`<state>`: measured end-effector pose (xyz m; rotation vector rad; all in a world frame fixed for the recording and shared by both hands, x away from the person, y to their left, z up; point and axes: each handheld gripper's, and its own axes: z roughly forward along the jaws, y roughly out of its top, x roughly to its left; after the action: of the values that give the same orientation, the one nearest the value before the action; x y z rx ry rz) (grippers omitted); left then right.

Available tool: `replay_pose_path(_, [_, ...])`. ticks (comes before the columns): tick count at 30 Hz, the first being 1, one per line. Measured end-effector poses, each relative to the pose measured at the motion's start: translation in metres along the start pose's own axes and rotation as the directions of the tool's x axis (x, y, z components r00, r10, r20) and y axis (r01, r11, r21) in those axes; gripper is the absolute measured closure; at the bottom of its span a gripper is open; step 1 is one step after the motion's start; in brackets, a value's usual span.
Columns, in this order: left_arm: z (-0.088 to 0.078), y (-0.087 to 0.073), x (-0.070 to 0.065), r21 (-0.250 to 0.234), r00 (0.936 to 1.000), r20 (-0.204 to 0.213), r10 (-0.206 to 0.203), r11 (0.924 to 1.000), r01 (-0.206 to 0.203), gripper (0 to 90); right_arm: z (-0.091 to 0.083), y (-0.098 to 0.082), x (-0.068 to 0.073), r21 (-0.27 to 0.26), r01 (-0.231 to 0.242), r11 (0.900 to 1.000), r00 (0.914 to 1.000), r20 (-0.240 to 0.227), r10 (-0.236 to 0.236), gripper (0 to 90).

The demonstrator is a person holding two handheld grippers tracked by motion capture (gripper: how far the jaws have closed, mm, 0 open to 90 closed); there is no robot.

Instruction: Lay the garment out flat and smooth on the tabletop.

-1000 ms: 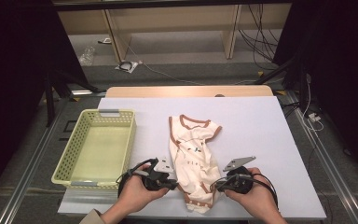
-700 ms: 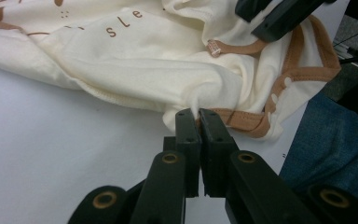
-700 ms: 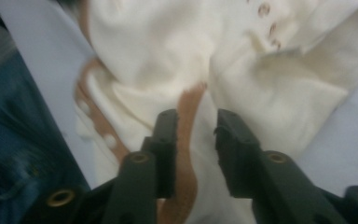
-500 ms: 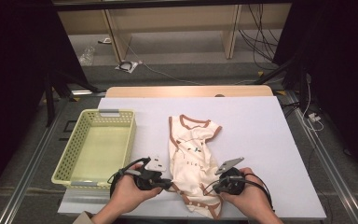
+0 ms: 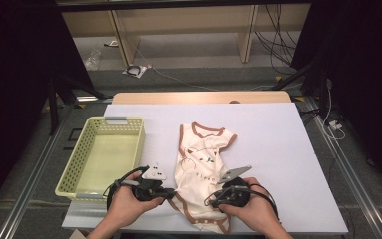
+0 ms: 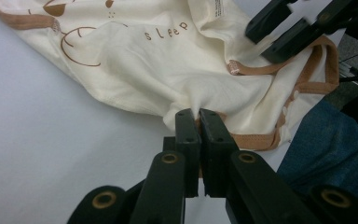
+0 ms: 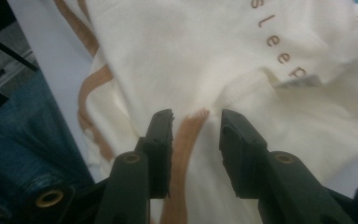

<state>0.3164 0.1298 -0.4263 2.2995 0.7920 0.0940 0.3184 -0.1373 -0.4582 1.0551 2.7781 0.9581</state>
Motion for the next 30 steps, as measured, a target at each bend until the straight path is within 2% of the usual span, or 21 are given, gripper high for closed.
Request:
replay_pose_path(2, [0.001, -0.001, 0.001, 0.003, 1.0, 0.001, -0.004, 1.0, 0.004, 86.3, 0.012, 0.004, 0.001, 0.041, 0.012, 0.999, 0.9999, 0.003, -0.013, 67.7])
replay_pose_path(4, [0.001, -0.003, 0.003, 0.004, 1.0, 0.001, -0.008, 1.0, 0.008, 86.3, 0.02, 0.005, 0.003, 0.075, 0.025, 0.997, 0.9987, 0.042, -0.028, 75.8])
replay_pose_path(5, [0.001, -0.003, 0.004, 0.006, 0.9999, 0.002, -0.01, 0.9999, 0.01, 86.3, 0.02, 0.005, 0.003, 0.072, 0.026, 0.997, 0.9977, 0.061, -0.031, 79.5])
replay_pose_path(9, [0.002, -0.005, 0.005, 0.016, 0.9999, 0.001, -0.011, 0.9998, 0.011, 86.3, 0.016, 0.003, 0.0, 0.079, 0.015, 0.997, 0.998, 0.06, -0.02, 86.6])
replay_pose_path(13, [0.003, -0.007, 0.005, 0.029, 0.9999, 0.0, -0.011, 0.9995, 0.011, 86.3, 0.004, 0.0, -0.001, 0.031, -0.014, 0.999, 0.9995, 0.029, 0.013, 86.9])
replay_pose_path(17, [0.003, -0.011, 0.008, 0.043, 0.9998, -0.001, -0.018, 0.9989, 0.018, 86.3, -0.025, -0.009, -0.012, -0.07, -0.056, 0.996, 0.9968, 0.053, 0.059, 86.8])
replay_pose_path(21, [0.004, -0.014, 0.008, 0.053, 0.9998, 0.0, -0.022, 0.9983, 0.022, 86.3, -0.052, -0.029, -0.029, -0.119, -0.129, 0.984, 0.985, 0.1, 0.141, 86.8])
replay_pose_path(28, [0.007, -0.013, 0.008, 0.068, 0.9998, -0.006, -0.018, 0.9975, 0.018, 86.2, -0.073, -0.068, -0.053, -0.105, -0.22, 0.97, 0.9597, 0.156, 0.234, 86.8])
replay_pose_path(30, [0.009, -0.014, 0.008, 0.077, 0.9999, -0.001, -0.016, 0.9969, 0.016, 86.1, -0.074, -0.076, -0.056, -0.07, -0.237, 0.969, 0.9567, 0.157, 0.245, 86.8])
